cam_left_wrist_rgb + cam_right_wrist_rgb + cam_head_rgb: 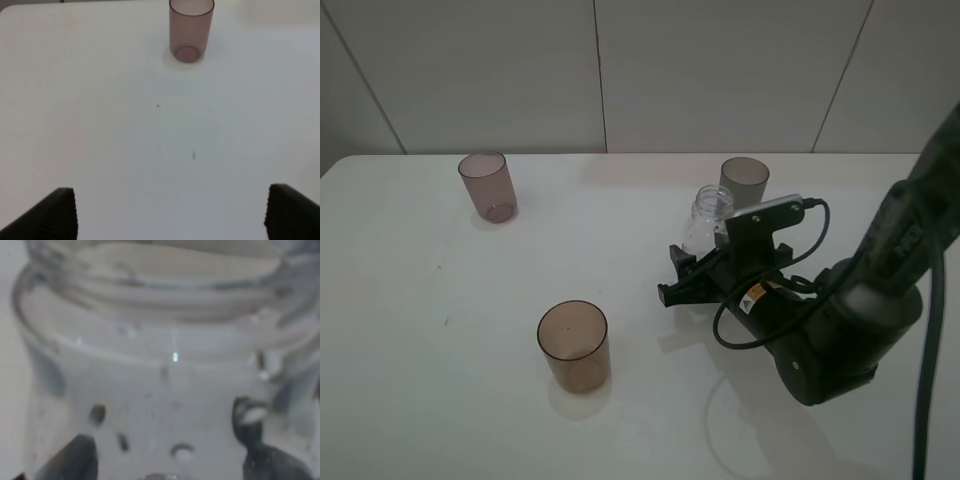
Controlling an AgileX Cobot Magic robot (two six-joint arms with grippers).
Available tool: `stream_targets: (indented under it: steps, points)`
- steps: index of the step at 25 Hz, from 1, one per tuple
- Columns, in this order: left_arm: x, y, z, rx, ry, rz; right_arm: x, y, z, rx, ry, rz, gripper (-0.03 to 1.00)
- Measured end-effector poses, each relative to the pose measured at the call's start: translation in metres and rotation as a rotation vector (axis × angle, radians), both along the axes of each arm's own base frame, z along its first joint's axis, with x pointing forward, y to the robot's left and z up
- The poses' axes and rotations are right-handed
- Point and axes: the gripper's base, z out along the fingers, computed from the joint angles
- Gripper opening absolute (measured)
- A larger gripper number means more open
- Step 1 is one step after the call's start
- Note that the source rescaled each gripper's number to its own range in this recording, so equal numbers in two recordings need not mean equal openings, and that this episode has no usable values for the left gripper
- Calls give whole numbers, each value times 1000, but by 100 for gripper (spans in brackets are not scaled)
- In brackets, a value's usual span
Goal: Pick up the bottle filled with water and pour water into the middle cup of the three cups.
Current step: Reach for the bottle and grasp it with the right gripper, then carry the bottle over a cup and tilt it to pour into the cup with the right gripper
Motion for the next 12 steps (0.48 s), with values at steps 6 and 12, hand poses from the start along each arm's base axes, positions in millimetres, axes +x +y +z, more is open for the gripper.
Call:
stream_targets:
  steps: [6, 12]
  points:
    - [0, 0, 0, 0, 0, 0, -1, -1, 0, -8, 0, 3, 0]
    - [0, 0, 0, 0, 0, 0, -12, -11, 18, -76, -25, 33, 0]
